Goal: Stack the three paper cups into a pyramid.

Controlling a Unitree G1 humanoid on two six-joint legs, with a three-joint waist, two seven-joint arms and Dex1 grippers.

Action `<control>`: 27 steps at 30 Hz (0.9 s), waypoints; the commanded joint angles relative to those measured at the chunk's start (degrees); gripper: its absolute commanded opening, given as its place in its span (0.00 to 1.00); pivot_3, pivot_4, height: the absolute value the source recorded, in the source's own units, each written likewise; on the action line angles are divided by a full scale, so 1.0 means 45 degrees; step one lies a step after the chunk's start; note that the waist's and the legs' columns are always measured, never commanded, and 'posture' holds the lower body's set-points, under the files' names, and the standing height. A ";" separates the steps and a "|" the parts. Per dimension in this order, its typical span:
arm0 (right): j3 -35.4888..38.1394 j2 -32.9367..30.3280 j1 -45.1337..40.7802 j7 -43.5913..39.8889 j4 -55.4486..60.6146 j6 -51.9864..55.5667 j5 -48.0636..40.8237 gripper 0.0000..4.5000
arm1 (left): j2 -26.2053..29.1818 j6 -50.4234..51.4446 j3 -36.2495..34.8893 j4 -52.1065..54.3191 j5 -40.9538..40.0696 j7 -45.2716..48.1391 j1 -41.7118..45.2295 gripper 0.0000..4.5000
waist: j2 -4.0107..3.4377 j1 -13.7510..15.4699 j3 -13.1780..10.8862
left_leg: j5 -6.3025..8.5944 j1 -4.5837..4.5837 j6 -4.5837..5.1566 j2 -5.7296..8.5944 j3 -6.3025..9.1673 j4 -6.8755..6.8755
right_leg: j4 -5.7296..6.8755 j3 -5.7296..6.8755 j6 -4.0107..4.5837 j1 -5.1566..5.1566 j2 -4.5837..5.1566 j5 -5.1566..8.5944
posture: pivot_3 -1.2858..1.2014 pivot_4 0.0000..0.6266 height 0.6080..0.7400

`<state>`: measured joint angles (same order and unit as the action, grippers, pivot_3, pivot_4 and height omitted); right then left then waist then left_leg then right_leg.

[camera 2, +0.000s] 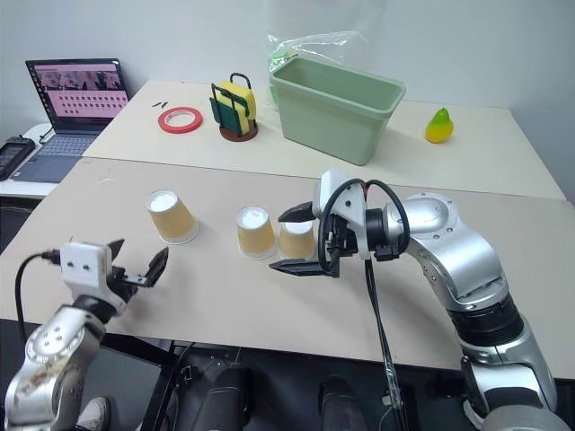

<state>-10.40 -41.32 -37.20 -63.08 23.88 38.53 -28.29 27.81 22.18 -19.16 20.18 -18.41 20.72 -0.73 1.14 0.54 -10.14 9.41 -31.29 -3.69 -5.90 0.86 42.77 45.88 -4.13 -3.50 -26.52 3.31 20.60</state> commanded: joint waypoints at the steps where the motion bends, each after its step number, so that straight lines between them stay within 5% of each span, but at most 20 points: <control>1: 0.0183 -0.0259 0.0162 -0.0221 0.0951 -0.0142 -0.0307 0.99 | 0.0686 -0.0685 0.0019 -0.1045 -0.0241 0.1259 0.0838 1.00 | 0.0002 -0.0075 -0.0001 | 0.0000 0.0000 0.0000 0.0000 -0.0002 -0.0002 | -0.0001 0.0000 -0.0001 -0.0002 0.0000 -0.0001 | 0.52 0.24 0.36; 14: 0.0397 -0.0408 0.0510 0.0242 0.1587 0.0267 -0.0649 0.99 | 0.1409 -0.1777 0.0979 -0.5372 0.0134 0.3147 0.4238 1.00 | 0.0009 -0.0123 -0.0006 | -0.0002 0.0014 -0.0001 -0.0004 0.0012 -0.0007 | -0.0007 0.0019 -0.0004 0.0024 -0.0003 -0.0002 | 0.52 0.24 0.36; 25: 0.0288 -0.0498 0.0657 0.0761 0.0932 0.0310 -0.0278 0.99 | 0.1167 -0.2291 0.1702 -0.6733 0.0195 0.3763 0.5551 1.00 | 0.0010 -0.0156 -0.0006 | -0.0003 0.0015 -0.0001 -0.0003 0.0016 -0.0008 | -0.0008 0.0021 -0.0009 0.0032 -0.0004 -0.0005 | 0.52 0.24 0.36; 27: 0.0269 -0.0534 0.0736 0.0788 0.0844 0.0240 -0.0177 1.00 | 0.1145 -0.2344 0.1722 -0.6715 0.0176 0.3760 0.5549 0.88 | 0.0010 -0.0164 -0.0006 | -0.0004 0.0016 -0.0001 -0.0003 0.0020 -0.0010 | -0.0007 0.0022 -0.0009 0.0032 -0.0005 -0.0005 | 0.52 0.24 0.36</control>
<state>-10.34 -43.08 -33.95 -59.78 27.32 40.13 -29.38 32.88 12.92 -11.07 -11.00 -17.83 37.26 23.16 1.19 -0.20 -10.17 9.39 -31.21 -3.70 -5.91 0.95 42.73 45.85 -4.03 -3.54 -26.37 3.29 20.57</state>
